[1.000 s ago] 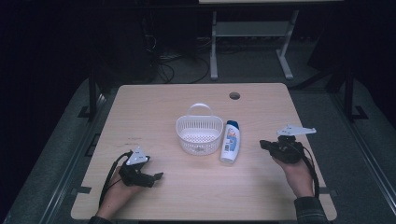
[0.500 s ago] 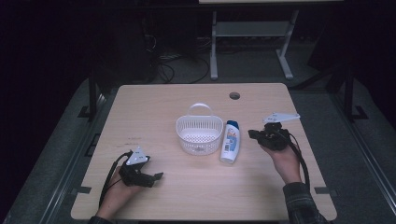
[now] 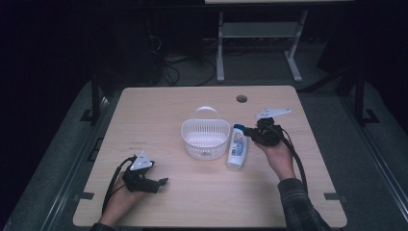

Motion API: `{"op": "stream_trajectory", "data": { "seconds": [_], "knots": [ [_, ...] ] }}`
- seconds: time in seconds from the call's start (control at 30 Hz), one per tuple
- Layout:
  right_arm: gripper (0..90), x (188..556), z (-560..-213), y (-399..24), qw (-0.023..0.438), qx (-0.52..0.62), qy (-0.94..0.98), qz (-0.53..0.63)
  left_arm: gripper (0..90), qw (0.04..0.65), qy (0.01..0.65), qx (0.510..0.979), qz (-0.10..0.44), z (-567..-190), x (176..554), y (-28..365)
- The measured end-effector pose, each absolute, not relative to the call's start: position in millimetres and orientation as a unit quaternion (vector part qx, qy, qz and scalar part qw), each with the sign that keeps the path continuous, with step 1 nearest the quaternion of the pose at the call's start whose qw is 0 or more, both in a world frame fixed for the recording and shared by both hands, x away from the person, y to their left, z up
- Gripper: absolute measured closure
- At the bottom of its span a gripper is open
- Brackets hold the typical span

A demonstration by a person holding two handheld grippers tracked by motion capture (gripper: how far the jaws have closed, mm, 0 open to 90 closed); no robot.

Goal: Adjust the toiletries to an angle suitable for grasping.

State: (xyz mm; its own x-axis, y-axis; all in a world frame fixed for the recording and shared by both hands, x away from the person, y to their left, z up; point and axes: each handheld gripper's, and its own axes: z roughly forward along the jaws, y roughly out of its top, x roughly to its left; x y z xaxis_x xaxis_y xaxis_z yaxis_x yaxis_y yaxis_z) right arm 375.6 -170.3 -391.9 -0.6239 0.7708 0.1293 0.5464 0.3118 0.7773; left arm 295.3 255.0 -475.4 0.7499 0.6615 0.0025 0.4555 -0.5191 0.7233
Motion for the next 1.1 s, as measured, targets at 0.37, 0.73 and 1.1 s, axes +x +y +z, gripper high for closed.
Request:
{"op": "stream_trajectory", "data": {
  "seconds": [0.37,0.73,1.1],
  "knots": [
    [89.7,395,-411,-148,0.117,0.418,0.806,0.402,12.7,0.367,0.325,0.860,0.140,-475,295,255],
    [89.7,405,-435,-139,0.098,0.429,0.810,0.388,12.7,0.367,0.326,0.860,0.141,-475,295,255],
    [89.7,405,-444,-133,0.090,0.427,0.815,0.381,12.7,0.367,0.326,0.860,0.141,-475,295,255]
  ]
}}
